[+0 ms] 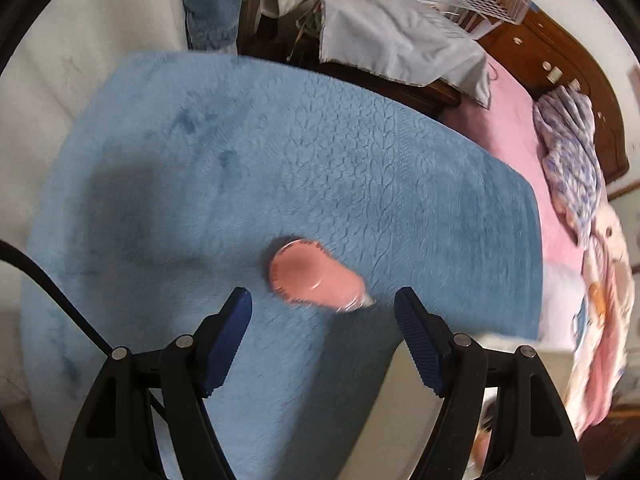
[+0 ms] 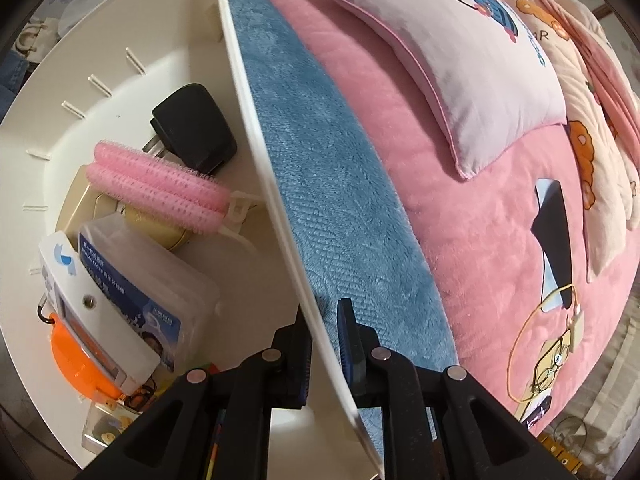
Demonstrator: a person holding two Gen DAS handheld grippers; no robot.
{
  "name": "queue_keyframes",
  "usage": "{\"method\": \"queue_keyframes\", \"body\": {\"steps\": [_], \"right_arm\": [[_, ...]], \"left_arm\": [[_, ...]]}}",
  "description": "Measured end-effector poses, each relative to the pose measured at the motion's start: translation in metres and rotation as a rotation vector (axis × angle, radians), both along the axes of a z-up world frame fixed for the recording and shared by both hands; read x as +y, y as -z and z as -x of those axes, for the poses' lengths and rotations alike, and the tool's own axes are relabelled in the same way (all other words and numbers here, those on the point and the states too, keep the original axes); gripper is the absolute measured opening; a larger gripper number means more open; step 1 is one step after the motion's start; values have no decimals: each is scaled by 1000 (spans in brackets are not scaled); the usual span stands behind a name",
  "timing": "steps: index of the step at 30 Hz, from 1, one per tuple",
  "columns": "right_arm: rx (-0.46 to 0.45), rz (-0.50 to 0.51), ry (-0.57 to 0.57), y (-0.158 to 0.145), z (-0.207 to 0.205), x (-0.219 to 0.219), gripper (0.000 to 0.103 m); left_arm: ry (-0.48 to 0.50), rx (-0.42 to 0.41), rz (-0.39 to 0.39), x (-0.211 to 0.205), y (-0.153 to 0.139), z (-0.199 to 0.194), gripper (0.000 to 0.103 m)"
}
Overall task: Organize rigid objects
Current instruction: 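Move the left tool to the pink round compact and grasp it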
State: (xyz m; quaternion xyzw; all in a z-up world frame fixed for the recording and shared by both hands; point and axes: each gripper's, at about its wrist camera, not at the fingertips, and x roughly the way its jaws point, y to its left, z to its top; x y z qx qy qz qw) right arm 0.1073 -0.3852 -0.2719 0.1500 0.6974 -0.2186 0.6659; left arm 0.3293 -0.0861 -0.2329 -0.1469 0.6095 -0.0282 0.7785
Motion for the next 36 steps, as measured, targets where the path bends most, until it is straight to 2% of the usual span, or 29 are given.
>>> {"method": "queue_keyframes", "body": {"steps": [3,10,13,16,19,23,26,28,31,36], "right_arm": [[13,1,6,1,-1,0,14],[32,-1,17,3,-3,-2,15],[41,-3,19,3,-4,-2,15],[45,-6,23,4,-4,-2,15],[47,-7,25,4,-3,-2,15],[48,-13,31,4,-3,-3,15],[48,-13,29,4,-2,-3,15],[48,-13,30,4,-2,-4,15],[49,-14,29,5,-2,-4,15],[48,-13,29,6,-3,-4,15]], "left_arm": [[-54,65,63,-1,14,-11,77],[-180,176,123,-2,34,-23,77],[-224,206,107,-1,36,-26,77],[-222,221,86,-5,36,-31,79],[-253,278,44,-6,38,-34,79],[-344,333,41,1,44,-30,79],[-348,386,33,2,54,-31,79],[-360,408,55,4,61,-30,79],[-386,413,64,9,64,-29,79],[-372,392,44,8,61,-30,76]]}}
